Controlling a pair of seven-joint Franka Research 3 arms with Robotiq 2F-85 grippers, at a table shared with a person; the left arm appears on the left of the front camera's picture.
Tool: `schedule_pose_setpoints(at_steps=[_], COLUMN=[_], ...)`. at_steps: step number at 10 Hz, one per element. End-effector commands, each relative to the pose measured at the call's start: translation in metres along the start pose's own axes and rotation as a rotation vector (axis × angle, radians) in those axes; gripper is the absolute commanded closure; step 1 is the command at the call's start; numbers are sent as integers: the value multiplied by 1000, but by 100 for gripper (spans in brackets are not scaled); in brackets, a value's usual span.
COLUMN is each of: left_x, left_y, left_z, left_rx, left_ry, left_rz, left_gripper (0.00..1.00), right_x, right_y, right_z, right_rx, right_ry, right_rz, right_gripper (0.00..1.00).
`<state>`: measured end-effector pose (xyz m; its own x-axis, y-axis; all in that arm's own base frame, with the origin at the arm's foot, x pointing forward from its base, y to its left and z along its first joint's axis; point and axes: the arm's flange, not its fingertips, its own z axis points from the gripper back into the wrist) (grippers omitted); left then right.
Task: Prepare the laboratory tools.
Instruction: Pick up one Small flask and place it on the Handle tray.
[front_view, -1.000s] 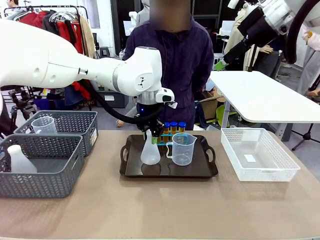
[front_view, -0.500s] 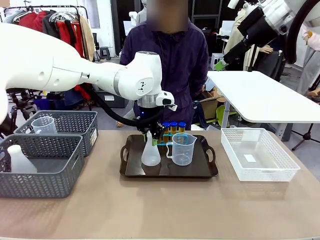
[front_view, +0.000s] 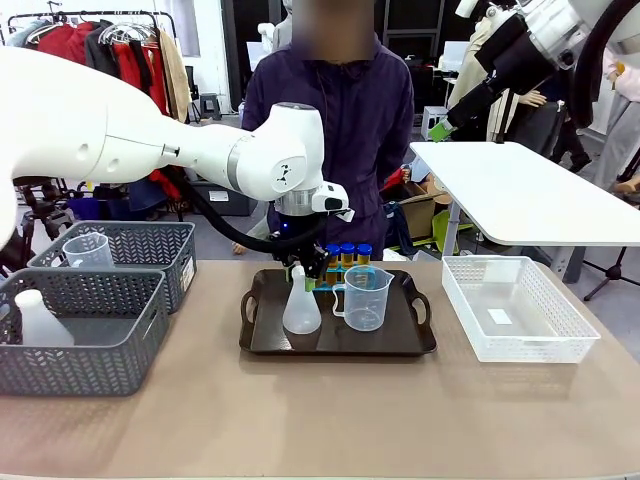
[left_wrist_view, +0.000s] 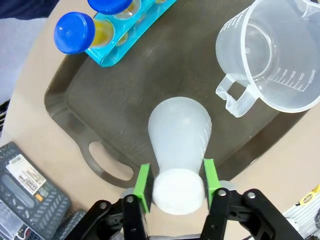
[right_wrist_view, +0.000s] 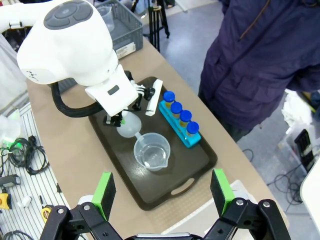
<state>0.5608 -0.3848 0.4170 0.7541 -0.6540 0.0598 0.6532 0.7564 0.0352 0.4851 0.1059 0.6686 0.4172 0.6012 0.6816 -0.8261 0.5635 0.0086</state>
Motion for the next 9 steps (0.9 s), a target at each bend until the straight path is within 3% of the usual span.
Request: schedule_pose_setpoints(at_steps=[1,9], left_x=[-5,-17], left_y=[3,-3], left_z=[-2,18], left_rx=[25,35], left_ry=[-17,-42], left_rz=[5,8], left_gripper=[0,0], right_x=[0,0], right_y=[0,0], right_z=[1,1], right_rx=[3,3], right_ry=[-5,-5], right_rz=[1,1], right_gripper=[0,0])
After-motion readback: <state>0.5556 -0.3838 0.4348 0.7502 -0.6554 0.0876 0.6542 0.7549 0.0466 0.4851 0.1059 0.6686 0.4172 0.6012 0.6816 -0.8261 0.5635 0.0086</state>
